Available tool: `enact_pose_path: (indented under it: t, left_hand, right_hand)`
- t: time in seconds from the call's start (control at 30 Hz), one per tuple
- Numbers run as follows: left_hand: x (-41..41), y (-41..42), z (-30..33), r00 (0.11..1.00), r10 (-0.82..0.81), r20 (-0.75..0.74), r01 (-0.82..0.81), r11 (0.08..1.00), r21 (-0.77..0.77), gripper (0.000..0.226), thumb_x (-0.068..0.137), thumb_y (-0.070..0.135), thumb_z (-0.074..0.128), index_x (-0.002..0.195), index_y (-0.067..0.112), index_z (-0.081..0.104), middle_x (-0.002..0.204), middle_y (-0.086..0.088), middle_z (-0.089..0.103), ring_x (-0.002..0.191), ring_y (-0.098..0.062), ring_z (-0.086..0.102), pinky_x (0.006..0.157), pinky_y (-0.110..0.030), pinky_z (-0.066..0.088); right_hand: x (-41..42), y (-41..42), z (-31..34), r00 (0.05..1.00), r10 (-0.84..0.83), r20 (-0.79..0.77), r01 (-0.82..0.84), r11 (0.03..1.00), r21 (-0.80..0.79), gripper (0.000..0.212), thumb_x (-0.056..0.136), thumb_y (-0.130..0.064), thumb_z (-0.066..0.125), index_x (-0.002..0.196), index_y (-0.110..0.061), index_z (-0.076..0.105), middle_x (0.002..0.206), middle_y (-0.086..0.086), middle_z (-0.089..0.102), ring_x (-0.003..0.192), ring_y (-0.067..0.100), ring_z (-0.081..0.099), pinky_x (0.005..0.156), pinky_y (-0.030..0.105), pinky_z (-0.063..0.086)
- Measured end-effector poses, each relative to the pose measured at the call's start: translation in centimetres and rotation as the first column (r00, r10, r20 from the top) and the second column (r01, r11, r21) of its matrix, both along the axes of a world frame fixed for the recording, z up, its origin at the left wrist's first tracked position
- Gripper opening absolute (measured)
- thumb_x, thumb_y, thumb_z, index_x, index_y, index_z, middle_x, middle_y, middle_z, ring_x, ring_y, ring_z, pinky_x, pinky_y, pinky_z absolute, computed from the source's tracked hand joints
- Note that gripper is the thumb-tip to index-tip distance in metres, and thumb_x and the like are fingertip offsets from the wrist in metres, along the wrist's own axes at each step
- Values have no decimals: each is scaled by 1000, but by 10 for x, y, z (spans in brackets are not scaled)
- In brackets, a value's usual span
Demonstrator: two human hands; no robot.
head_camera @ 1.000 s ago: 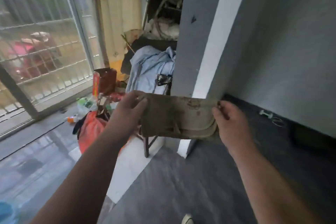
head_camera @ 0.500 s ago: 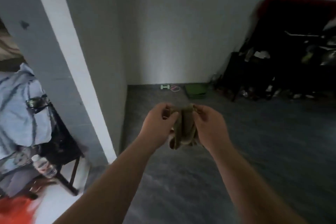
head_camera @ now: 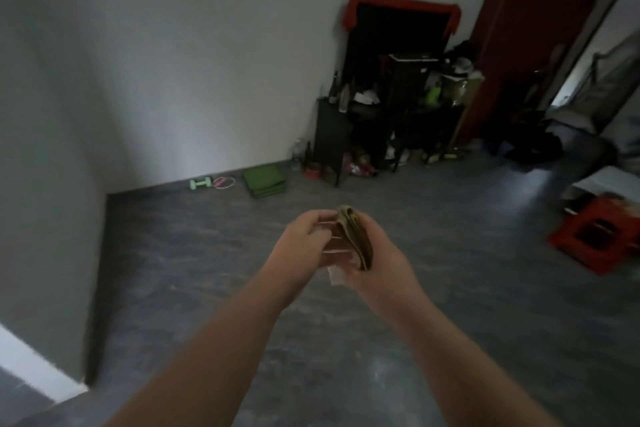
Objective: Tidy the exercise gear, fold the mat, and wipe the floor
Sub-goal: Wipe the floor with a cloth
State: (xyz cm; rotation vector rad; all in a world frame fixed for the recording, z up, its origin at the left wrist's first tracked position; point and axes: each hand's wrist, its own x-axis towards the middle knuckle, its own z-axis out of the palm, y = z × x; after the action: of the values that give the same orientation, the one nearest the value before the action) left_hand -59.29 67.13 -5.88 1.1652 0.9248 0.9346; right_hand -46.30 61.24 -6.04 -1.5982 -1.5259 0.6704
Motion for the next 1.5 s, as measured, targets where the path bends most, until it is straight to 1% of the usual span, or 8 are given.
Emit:
enact_pose_path:
  t: [0.2,0.4,0.57,0.83,1.07,1.2,1.37,1.5]
  left_hand:
    - [102,44,-5,954,-90,-286,166,952,257,42,91,-5,44,114,29,55,102,-1,73,89,-14,71,78,-35,57]
    - [140,119,-25,768,-118,-629,367,886,283,49,87,25,69,127,41,45,98,8,63,89,-10,64,85,-32,53]
    - [160,207,-41,672,-159,-723,454,860,233,102,68,56,81,148,47,18,149,7,29,138,-16,32,113,-39,34]
    - [227,384,-35,792,-511,-333,574,809,125,27,86,5,72,110,18,68,93,10,72,87,-5,66,74,-24,54]
    - [318,514,-28,880,-415,-233,455,876,160,20,94,9,62,106,20,72,84,10,74,73,1,66,63,-14,48]
    - [371,587,-40,909,-397,-129,408,910,76,17,92,19,62,103,23,75,102,-4,75,94,-16,70,76,-27,54]
    - [446,681,-52,944,-318,90,322,946,-38,33,87,23,60,118,13,67,119,-15,69,113,-28,64,98,-44,50]
    - [501,743,-49,924,-226,310,282,947,-151,33,94,17,52,123,8,63,129,-21,62,122,-33,59,103,-50,47]
  right_hand:
    - [120,36,8,993,-107,58,109,993,-37,59,90,5,51,124,-42,56,100,-27,59,92,-13,57,67,-7,34]
    - [201,112,3,978,-1,211,26,993,-118,57,85,4,48,104,-48,61,91,-32,60,83,-15,54,64,0,40]
    - [235,194,-3,973,110,203,-73,981,-181,56,82,7,57,104,-44,62,97,-26,68,94,-12,61,73,0,42]
    - [301,351,18,989,126,77,-112,980,-167,39,84,5,67,104,-28,70,95,-14,75,90,-5,68,79,11,51]
    - [385,475,1,983,-86,-163,83,996,-25,31,86,7,67,105,-17,70,100,-4,74,95,4,69,79,19,52]
    - [448,545,-23,930,-135,-343,159,986,43,32,93,-12,64,121,-27,62,119,-4,69,112,8,64,89,28,55]
    - [529,657,-61,754,-228,-616,85,964,-253,32,99,-49,46,125,-34,58,134,4,62,112,12,65,97,40,50]
    - [583,724,-69,541,-196,-817,-214,908,-360,79,91,-68,26,135,-10,59,135,18,60,126,35,57,107,56,41]
